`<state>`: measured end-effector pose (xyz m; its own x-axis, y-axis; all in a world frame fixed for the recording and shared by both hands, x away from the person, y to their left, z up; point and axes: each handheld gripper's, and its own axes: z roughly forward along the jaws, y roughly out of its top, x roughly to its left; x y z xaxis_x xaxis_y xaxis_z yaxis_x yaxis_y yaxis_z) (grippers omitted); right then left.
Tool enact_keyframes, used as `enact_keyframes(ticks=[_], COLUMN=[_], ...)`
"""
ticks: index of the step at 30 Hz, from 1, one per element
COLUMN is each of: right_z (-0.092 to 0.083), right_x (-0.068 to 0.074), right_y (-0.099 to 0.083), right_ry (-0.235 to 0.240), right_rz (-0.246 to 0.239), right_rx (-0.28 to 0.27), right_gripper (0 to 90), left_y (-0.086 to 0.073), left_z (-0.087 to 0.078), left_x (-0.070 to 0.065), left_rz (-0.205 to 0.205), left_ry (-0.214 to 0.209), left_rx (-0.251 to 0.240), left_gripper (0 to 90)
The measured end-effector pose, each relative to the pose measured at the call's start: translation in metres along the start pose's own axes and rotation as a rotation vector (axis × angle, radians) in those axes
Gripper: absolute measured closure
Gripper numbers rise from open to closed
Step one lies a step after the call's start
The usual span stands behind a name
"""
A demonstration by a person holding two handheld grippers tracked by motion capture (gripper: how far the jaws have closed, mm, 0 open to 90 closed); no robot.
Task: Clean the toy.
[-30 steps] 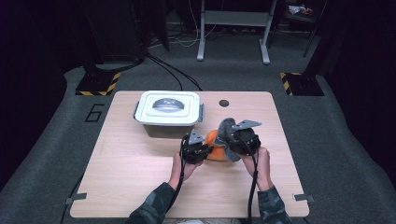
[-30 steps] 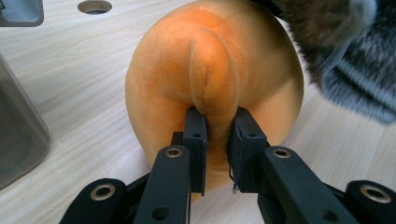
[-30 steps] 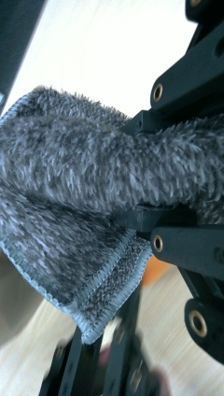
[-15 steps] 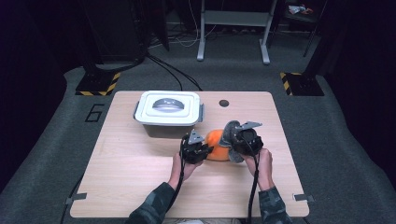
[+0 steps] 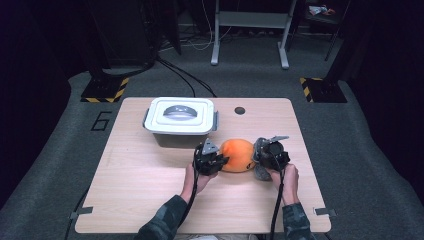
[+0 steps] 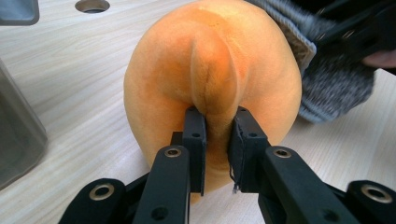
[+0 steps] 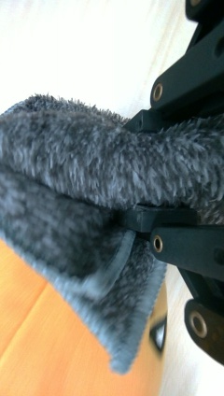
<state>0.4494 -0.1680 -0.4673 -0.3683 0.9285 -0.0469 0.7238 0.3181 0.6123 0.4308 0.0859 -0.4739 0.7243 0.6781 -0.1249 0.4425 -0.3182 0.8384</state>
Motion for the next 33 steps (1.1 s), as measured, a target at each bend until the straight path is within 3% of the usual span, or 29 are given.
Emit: enact_keyframes(ticks=[5,8,10,14,19,21,23,25,27,33], right_z=[0.020,0.020,0.011,-0.016,-0.047,-0.049,-0.042,-0.032,-0.028,-0.024], right_x=[-0.003,-0.004,-0.006,-0.004,0.019,0.029,0.036,0.038,0.035,0.030], right_y=[-0.007,-0.007,-0.005,0.005,0.020,0.024,0.027,0.026,0.025,0.023], right_ry=[0.018,0.016,0.003,-0.020,-0.001,0.018,0.022,0.013,0.027,0.020], right_rz=[0.019,0.021,0.021,-0.002,-0.054,-0.084,-0.110,-0.116,-0.091,-0.086], right_rx=[0.083,0.088,0.067,-0.030,-0.140,-0.154,-0.118,-0.093,-0.093,-0.094], right_gripper=[64.3,64.4,64.5,64.6,64.4,64.5,64.7,65.1,65.4,65.7], left_y=[0.000,0.000,0.000,0.000,0.000,0.001,0.001,0.000,0.001,-0.001], left_z=[0.000,0.000,0.000,-0.001,-0.001,-0.001,-0.001,-0.001,-0.001,-0.002], left_x=[0.000,0.000,0.001,0.001,0.001,0.000,0.000,0.002,0.003,0.006], left_rz=[0.000,-0.002,-0.005,0.003,0.003,0.003,0.004,0.004,0.003,-0.004], left_ry=[0.005,0.007,0.007,0.009,0.008,0.007,0.006,-0.002,-0.005,-0.004], left_rx=[-0.003,-0.003,-0.007,-0.002,-0.002,-0.002,-0.001,-0.004,-0.009,-0.002], left_gripper=[77.6,77.5,77.5,77.4,77.1,76.8,75.8,73.2,68.8,48.2])
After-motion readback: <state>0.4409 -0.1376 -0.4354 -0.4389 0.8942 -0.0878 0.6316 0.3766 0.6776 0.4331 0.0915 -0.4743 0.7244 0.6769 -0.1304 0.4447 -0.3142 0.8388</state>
